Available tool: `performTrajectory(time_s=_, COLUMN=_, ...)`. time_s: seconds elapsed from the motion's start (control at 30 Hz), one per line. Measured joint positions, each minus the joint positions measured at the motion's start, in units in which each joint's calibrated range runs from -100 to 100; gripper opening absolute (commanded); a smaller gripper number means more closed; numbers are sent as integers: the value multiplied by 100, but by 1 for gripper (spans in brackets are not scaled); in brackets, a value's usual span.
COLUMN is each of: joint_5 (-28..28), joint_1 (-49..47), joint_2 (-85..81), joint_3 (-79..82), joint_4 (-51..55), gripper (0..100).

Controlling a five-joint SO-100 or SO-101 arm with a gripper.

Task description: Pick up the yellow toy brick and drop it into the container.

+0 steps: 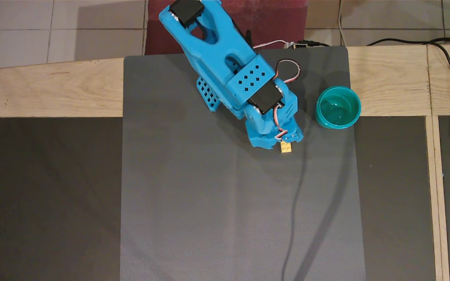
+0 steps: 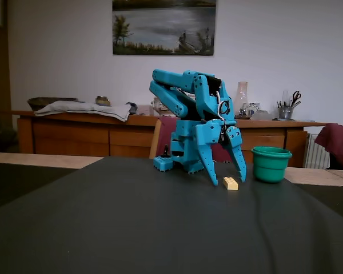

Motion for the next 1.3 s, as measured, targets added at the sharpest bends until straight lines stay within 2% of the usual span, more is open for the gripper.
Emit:
performTrajectory(time_s=0.07, joint_5=0, joint_1=0, joint_2=0, joint_3=0, joint_4=0, gripper=3)
performTrajectory(time_s=0.13, joint_5=0, joint_1=-52, joint_2=-8, joint_3=0, joint_4=-18, gripper=0)
performTrajectory(time_s=0.57, joint_5=0, joint_1=7, joint_2=-17, joint_3=-54, joint_4=0, gripper=0)
performTrajectory(time_s=0.73, joint_5=0, joint_1=111, joint_2=0, joint_3=-915, joint_4=176, gripper=0)
performTrajectory(time_s=0.93, joint_5=0, joint_1=141, joint_2=0, joint_3=-2121, joint_4=933, gripper=0)
performTrajectory(time_s=1.1, joint_5=-69, joint_1=-431, joint_2=-8, joint_3=-3081, joint_4=1804, gripper=0)
performTrajectory(time_s=1.3, joint_5=-740, joint_1=-1759, joint_2=17, joint_3=-3435, joint_4=2191, gripper=0)
